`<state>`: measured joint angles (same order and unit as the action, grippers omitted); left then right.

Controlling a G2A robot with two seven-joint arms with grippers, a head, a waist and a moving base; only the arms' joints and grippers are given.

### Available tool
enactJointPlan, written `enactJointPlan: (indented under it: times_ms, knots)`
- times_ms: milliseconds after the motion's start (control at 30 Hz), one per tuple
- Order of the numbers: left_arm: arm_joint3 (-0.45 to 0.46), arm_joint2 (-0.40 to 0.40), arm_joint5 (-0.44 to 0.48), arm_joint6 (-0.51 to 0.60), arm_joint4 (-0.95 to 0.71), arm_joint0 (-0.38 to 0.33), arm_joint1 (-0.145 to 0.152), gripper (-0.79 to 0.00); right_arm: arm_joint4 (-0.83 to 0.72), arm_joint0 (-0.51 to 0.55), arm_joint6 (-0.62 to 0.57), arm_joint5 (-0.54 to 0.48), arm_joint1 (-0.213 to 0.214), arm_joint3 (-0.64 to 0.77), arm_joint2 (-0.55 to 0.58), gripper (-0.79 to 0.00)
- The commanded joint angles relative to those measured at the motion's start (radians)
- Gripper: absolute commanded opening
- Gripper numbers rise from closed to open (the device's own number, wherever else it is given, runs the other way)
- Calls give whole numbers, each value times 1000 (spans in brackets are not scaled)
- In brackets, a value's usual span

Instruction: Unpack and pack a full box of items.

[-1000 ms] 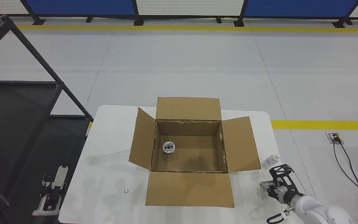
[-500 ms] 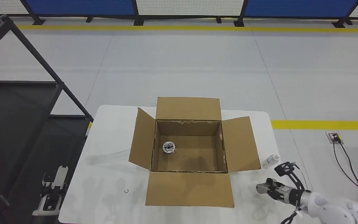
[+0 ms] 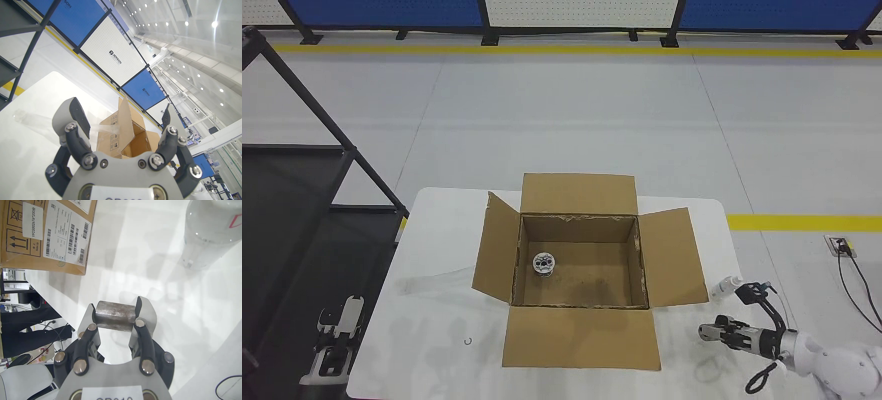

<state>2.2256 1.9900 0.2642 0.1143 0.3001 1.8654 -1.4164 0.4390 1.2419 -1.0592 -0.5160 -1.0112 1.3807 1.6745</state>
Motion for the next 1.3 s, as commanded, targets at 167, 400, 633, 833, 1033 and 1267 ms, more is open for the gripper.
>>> enactJointPlan:
  times_ms: [167,400,633,833,1033,1267]
  knots:
    - [0,0,0,0,0,0,0,0,-111,-21,6,14,3,-57,-14,-785]
    - [0,0,0,0,0,0,0,0,-29,-33,80,61,8,-68,-40,-785]
    - [0,0,0,0,0,0,0,0,-92,-76,45,166,11,-115,-51,-785]
    - [0,0,0,0,0,0,0,0,-56,-58,48,23,25,-67,-42,-785]
    - [0,0,0,0,0,0,0,0,83,8,146,-237,42,-19,-26,-785]
    - [0,0,0,0,0,0,0,0,93,13,158,-239,43,-22,-26,-785]
